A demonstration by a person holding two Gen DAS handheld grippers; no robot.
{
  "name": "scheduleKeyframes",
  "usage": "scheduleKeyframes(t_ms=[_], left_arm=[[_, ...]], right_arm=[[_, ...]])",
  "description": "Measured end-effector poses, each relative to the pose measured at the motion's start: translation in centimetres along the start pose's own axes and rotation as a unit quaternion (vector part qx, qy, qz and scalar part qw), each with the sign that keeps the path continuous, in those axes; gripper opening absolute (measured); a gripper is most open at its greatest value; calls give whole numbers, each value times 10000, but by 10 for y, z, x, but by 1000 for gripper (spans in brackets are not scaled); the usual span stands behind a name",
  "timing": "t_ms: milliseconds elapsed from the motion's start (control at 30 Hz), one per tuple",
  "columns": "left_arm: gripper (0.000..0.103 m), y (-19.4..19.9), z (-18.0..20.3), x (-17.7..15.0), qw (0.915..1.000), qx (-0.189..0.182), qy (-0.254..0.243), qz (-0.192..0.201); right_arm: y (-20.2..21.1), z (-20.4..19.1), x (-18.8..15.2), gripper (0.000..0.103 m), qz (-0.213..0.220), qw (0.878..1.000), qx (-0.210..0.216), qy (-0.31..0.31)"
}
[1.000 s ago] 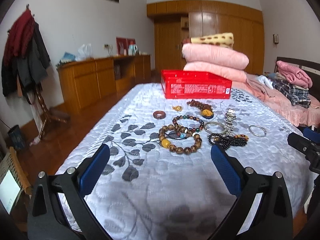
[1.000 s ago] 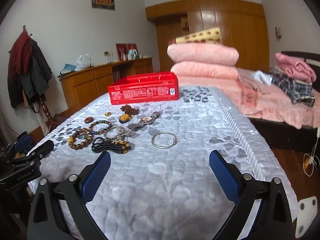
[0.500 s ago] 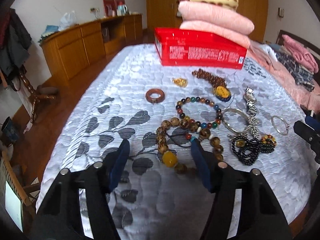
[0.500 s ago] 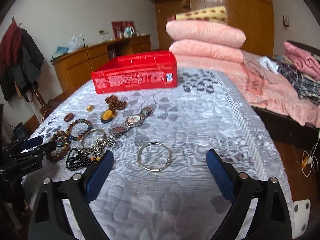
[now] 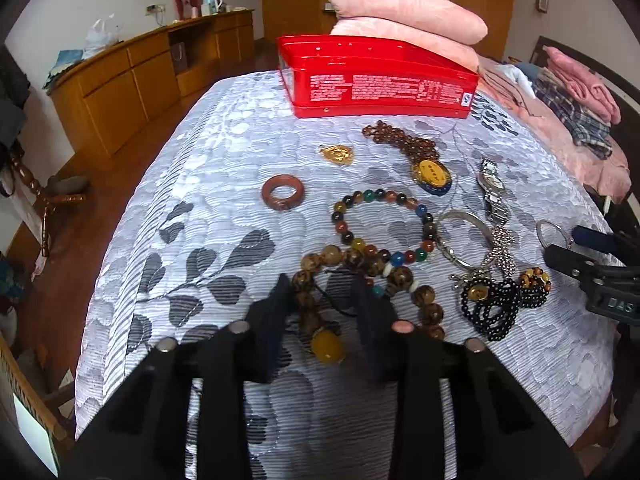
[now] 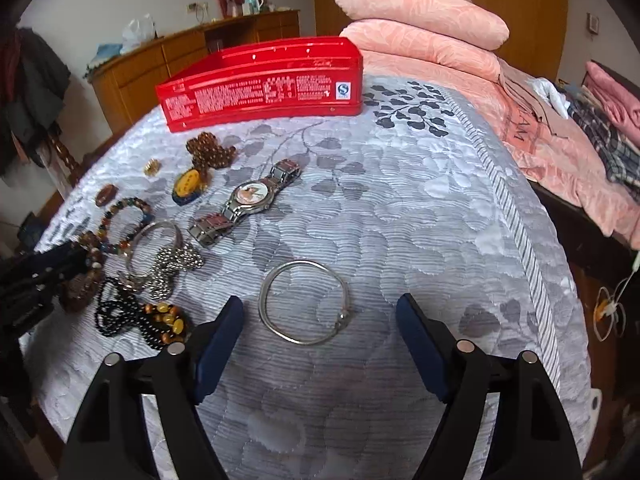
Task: Organize jewelry
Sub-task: 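Grasp the silver bangle with the right gripper while the left grasps the wooden bead bracelet, then carry both items into the red box and open both grippers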
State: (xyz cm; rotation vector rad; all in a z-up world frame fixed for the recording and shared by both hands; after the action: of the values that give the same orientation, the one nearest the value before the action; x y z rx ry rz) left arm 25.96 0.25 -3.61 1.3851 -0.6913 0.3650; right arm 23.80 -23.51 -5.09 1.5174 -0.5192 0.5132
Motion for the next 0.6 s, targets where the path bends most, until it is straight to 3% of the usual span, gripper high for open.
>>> scheduleKeyframes(t_ms=[67,167,400,600], left_arm=[[11,-1,0,2,10000,-13,18,27],[10,-1,-3,3,9998,-133,131,45],[10,12,-15,4,9959,-656,569,257],[10,43,-8,24,9931,-774,418,779]], right_arm=[[0,-2,1,63,1,10000,-2,80],[2,-5,2,46,38,9998,66,204],[9,0,5,46,24,9994,316,140],[31,3,26,46,360,9985,364,205]])
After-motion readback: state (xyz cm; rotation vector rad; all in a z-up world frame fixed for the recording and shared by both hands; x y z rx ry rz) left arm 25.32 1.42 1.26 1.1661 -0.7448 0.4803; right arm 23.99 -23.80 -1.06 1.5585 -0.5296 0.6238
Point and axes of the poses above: each gripper's, at about its wrist camera, not at the fingertips, and y roughly against the way its jaws point, z to its right, x to its top, the point moved 2 cm from there along -y, roughly the way its jaws point, and after that the axes turned 3 degrees about -x, right-handed, at the moved point
